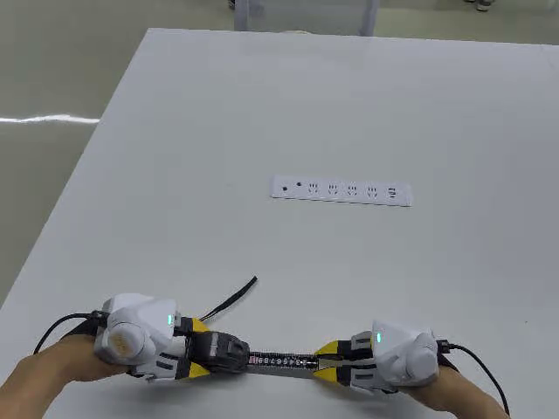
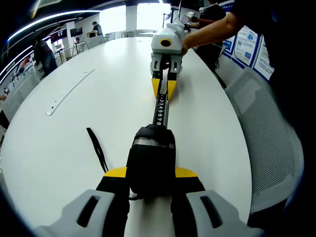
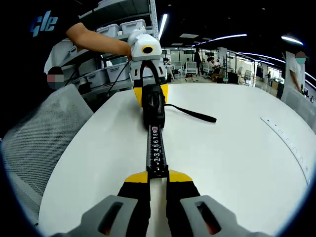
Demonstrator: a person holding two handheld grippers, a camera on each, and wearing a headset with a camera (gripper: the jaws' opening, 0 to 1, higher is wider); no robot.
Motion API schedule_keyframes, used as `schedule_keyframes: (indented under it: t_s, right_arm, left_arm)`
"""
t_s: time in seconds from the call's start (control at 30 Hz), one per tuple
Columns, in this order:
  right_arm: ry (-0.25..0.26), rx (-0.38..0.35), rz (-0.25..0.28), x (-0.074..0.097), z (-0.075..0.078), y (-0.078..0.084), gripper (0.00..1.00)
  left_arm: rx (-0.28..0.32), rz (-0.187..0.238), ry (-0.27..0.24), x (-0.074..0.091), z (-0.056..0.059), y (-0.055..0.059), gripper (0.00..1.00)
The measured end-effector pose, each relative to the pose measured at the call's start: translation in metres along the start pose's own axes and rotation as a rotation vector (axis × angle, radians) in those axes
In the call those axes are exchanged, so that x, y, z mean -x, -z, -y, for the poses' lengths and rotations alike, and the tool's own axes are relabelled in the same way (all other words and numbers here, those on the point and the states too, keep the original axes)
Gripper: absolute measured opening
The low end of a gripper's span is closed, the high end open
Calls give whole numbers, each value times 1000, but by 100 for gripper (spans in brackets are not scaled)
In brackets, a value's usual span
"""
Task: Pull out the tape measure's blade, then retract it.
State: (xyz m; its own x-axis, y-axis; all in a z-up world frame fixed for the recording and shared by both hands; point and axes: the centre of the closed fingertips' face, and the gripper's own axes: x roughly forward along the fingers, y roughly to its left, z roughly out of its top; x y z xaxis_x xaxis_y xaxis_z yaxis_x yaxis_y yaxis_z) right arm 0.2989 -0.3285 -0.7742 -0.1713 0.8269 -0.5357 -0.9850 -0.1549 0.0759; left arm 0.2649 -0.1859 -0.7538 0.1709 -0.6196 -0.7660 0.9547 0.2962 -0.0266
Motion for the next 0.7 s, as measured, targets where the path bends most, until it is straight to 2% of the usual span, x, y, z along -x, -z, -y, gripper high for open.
schedule_keyframes:
  t_s: [0.7]
  right_arm:
    - [-4, -6, 0, 11, 1, 6, 8]
  left_arm:
    - [2, -1, 1, 0, 0, -1, 27]
